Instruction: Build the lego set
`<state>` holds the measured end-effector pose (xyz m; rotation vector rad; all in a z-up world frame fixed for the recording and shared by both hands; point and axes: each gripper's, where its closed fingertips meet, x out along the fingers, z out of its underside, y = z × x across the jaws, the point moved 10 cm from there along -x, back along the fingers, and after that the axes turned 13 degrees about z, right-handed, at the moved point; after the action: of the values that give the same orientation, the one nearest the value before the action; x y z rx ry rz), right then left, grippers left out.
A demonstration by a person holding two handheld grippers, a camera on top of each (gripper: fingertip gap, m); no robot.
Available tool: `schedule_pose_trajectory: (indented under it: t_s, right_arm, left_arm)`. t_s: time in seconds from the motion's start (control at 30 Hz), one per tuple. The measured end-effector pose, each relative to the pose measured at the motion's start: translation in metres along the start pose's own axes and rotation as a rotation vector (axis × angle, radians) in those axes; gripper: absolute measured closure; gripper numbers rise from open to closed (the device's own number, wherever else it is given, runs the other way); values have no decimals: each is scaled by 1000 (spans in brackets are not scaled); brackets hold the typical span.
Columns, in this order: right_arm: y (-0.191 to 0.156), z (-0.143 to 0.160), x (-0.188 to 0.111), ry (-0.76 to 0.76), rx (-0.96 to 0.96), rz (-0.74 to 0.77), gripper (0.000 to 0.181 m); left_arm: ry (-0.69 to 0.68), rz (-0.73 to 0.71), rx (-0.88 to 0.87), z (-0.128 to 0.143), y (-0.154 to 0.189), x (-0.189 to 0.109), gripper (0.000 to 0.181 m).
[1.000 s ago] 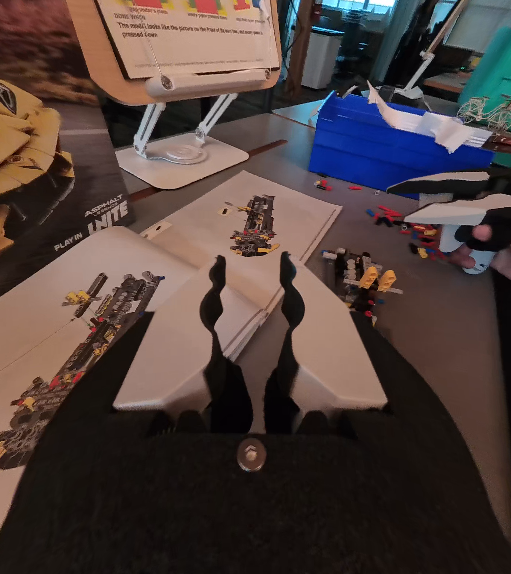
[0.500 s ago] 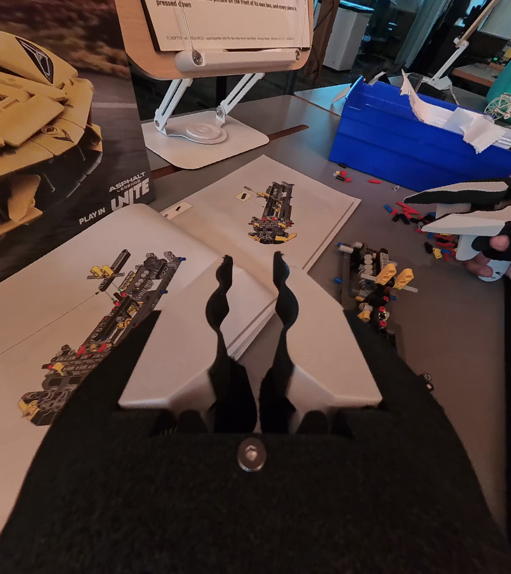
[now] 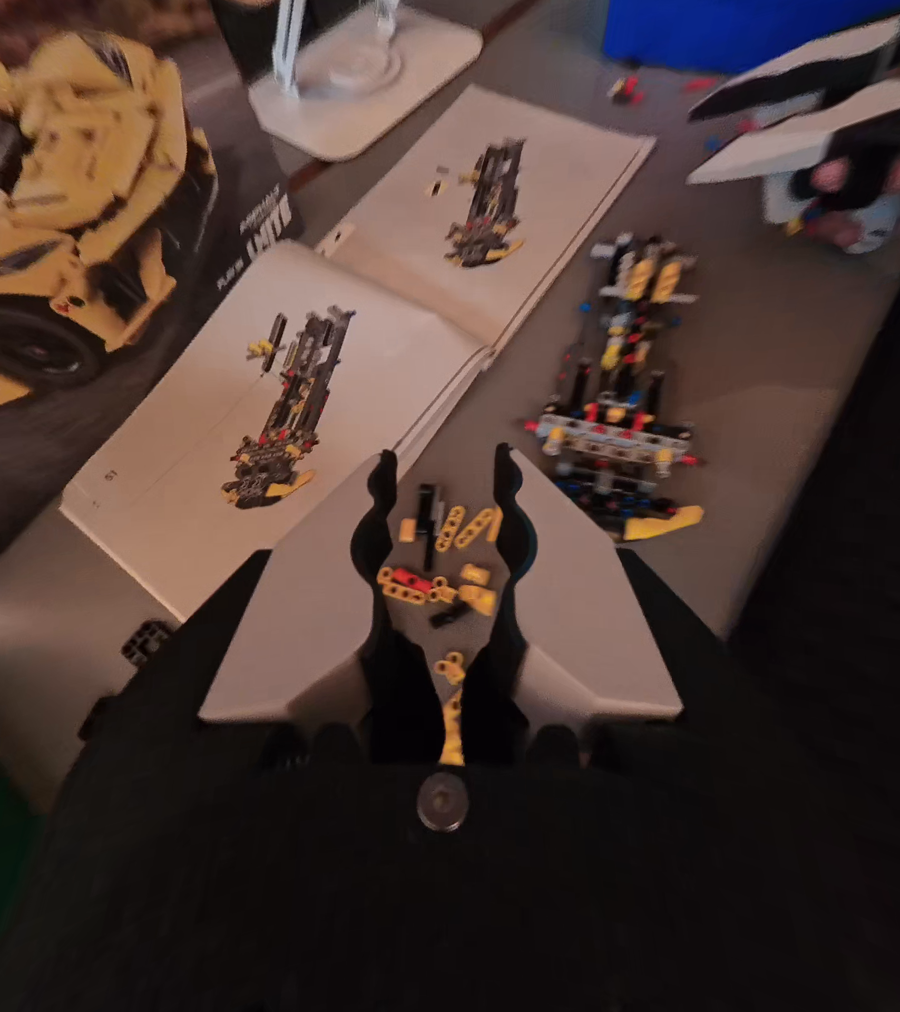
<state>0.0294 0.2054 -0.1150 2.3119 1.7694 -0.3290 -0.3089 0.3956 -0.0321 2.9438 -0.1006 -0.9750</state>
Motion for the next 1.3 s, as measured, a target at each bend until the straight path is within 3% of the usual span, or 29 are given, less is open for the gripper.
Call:
schedule_pose_trajectory:
  t_s: [0.1,0.3,0.43,0.57,0.83,1.07,1.17,1.3]
  right_arm:
    - [-1,-1,-3,20,24,-27,121]
    - [9,-14,-21,61,78,-137,121]
    - [19,-18,-16,78,73,-199,120]
    - [9,-8,-10,35,150,-306,118]
    - [4,5,-42,109,153,-313,113]
    - [3,5,-40,82,171,-355,118]
    - [1,-7,-29,103,178,-471,109]
    - [-18,-31,-8,253,109,-693,107]
  left_arm:
    - [117,-111,-11,9,25,-10,158]
    - [212,-648,-110,65,24,-25,159]
    - [248,-854,-97,97,-12,-62,165]
    - [426,-796,-134,82,-43,-69,161]
    - [442,-666,-17,47,-54,-25,161]
    - [488,-569,-42,48,-51,-25,161]
    - [501,-530,-56,50,-50,-25,161]
    - [478,-446,-60,48,-46,-16,159]
